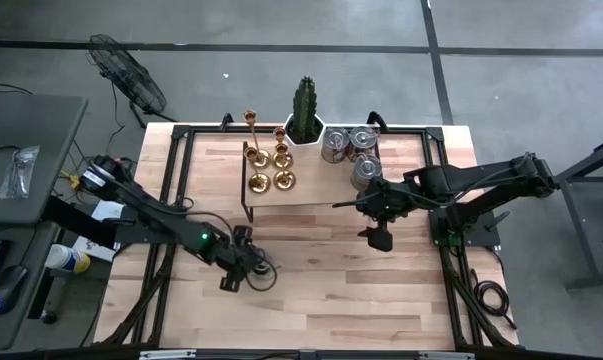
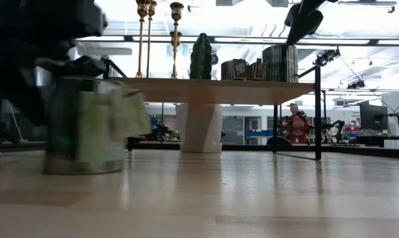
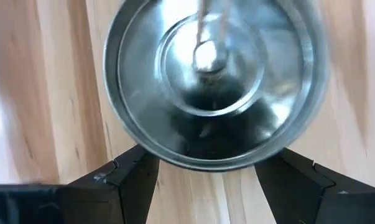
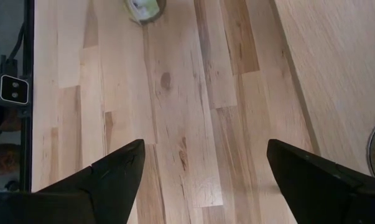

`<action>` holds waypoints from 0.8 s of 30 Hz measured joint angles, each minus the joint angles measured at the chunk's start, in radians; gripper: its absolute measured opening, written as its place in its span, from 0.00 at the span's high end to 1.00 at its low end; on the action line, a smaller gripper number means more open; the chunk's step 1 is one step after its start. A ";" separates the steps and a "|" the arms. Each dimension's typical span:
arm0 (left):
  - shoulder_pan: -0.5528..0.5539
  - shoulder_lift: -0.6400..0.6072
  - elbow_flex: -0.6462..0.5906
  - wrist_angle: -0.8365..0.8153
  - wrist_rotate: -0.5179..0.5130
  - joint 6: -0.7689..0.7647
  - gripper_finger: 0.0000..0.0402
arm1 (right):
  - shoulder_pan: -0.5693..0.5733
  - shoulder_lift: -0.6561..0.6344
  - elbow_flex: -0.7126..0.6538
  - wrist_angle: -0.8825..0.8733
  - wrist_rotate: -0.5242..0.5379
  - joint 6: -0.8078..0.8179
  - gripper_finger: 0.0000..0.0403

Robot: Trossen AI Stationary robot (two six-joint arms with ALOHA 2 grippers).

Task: Pick & Place candle stick holders
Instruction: Put the silver scented candle can on the shelf

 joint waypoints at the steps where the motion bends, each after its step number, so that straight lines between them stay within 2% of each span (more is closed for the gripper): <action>1: 0.000 0.009 0.012 0.013 -0.014 0.009 0.39 | 0.000 0.000 0.000 0.000 0.000 0.000 0.18; 9: 0.009 0.086 0.087 0.133 -0.110 0.103 0.39 | 0.000 0.000 0.000 0.006 0.000 0.000 0.18; 14: 0.058 0.144 0.117 0.204 -0.113 0.124 0.39 | 0.000 0.000 0.000 0.006 -0.004 0.021 0.18; 21: 0.102 0.154 0.134 0.199 -0.113 0.101 0.39 | 0.006 0.000 0.000 0.010 -0.083 0.063 0.18; 24: 0.098 0.141 0.152 0.140 -0.084 0.091 0.39 | 0.026 0.000 0.000 0.042 -0.086 0.080 0.18</action>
